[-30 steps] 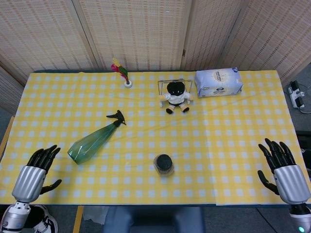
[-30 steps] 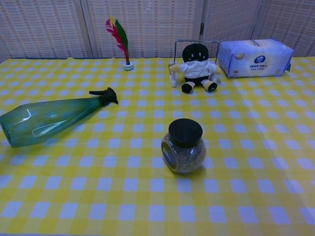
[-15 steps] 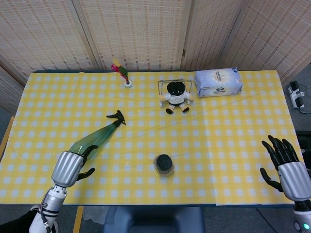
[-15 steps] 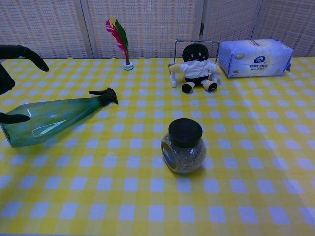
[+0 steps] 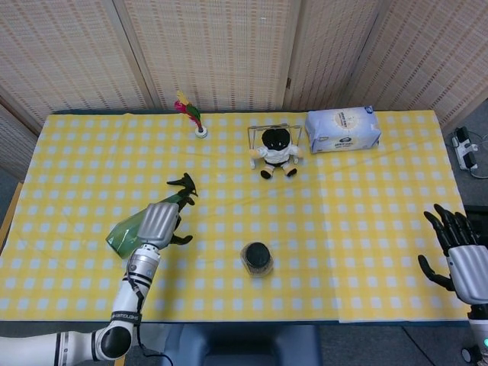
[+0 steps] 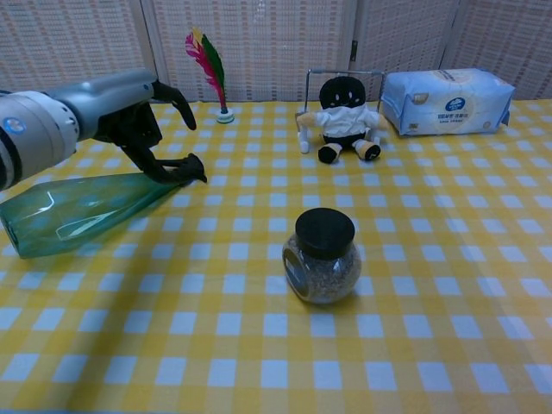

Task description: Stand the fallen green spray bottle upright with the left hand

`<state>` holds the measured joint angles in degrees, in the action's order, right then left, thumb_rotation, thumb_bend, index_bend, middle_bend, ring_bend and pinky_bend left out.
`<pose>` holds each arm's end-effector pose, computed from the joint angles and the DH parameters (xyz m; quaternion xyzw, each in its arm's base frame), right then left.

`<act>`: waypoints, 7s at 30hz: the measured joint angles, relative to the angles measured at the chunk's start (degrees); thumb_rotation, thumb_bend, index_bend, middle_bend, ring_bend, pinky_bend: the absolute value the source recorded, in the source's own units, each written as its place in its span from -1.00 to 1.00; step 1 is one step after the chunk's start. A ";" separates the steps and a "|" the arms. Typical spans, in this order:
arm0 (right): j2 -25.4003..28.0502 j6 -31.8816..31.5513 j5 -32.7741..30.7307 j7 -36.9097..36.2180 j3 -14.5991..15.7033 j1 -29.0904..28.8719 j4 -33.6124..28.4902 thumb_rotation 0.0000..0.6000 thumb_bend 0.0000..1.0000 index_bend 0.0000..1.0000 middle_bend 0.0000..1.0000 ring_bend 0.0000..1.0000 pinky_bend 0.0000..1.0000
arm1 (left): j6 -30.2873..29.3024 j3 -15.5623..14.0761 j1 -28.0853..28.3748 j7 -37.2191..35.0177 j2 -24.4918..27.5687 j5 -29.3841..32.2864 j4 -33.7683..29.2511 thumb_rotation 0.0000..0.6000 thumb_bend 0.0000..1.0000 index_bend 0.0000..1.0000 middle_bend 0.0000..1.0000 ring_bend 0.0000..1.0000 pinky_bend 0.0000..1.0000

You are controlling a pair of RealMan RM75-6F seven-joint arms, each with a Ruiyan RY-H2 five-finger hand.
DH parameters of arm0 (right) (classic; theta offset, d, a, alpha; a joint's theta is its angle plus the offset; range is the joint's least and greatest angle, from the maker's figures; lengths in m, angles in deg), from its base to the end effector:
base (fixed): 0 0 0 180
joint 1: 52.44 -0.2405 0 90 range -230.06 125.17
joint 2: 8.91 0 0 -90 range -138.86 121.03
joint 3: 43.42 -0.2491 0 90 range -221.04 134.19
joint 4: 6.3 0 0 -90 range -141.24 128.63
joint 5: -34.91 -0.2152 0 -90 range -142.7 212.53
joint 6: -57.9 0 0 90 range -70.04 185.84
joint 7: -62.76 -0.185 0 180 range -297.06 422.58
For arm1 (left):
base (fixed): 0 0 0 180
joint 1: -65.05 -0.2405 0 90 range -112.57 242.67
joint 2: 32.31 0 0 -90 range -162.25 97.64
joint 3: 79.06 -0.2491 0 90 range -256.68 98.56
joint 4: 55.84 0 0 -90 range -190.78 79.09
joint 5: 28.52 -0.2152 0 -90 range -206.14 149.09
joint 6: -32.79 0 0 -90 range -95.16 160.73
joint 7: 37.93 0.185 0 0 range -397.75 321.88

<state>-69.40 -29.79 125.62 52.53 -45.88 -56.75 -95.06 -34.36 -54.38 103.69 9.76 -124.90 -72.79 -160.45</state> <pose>-0.3091 -0.2181 0.1778 0.5991 -0.3780 0.4268 0.5622 -0.0739 0.3625 -0.0033 -0.6582 -0.4369 -0.3863 0.4761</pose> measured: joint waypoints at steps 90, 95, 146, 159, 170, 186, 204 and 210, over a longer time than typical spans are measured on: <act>3.77 -0.58 -0.06 -11.99 -0.17 0.67 2.23 1.00 -0.15 -1.00 -1.00 -1.00 -1.00 | -0.64 0.36 18.72 16.24 -12.19 28.28 31.38 1.00 -0.57 0.48 1.00 1.00 1.00; 3.75 -0.81 0.30 -12.05 0.02 0.76 2.25 1.00 -0.15 -1.00 -1.00 -1.00 -1.00 | -4.36 -1.64 16.47 12.65 -9.47 22.49 23.40 1.00 -0.51 0.58 1.00 1.00 1.00; 2.42 -2.05 2.42 -6.77 1.09 1.11 0.59 1.00 -0.15 -1.00 -1.00 -1.00 -1.00 | 4.79 7.03 3.52 -24.13 28.41 28.74 -8.83 1.00 -0.30 0.68 1.00 1.00 1.00; 2.37 -2.37 2.41 -6.35 1.19 1.40 0.31 1.00 -0.15 -1.00 -1.00 -1.00 -1.00 | 5.79 3.48 4.18 -28.47 30.01 25.42 -9.21 1.00 -0.33 0.20 1.00 1.00 1.00; 2.45 -2.56 2.60 -6.15 1.33 1.58 0.16 1.00 -0.15 -1.00 -1.00 -1.00 -1.00 | 6.32 1.63 5.12 -30.96 31.27 24.77 -9.74 1.00 -0.53 -0.06 1.00 1.00 1.00; 2.45 -2.83 3.02 -5.87 1.52 1.73 0.05 1.00 -0.15 -1.00 -1.00 -1.00 -1.00 | 6.40 -0.28 4.79 -34.50 33.72 23.10 -10.93 1.00 -0.64 -0.19 1.00 1.00 1.00; 1.89 -3.87 4.17 -3.91 1.82 2.17 0.02 1.00 -0.15 -1.00 -1.00 -1.00 -1.00 | -7.73 -10.48 -5.55 -39.56 31.56 -6.71 -4.75 1.00 -0.64 -0.36 0.50 0.44 0.53; 0.29 -3.63 5.74 1.25 2.33 1.97 -0.33 1.00 -0.15 -1.00 -1.00 -1.00 -1.00 | -15.27 -21.14 -13.05 -46.56 28.13 -32.65 6.88 1.00 -0.66 -0.65 -0.62 -0.75 -0.82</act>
<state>-69.11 -33.42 131.36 53.78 -43.55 -54.78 -95.39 -49.63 -75.52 90.64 -36.80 -96.77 -105.44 -153.57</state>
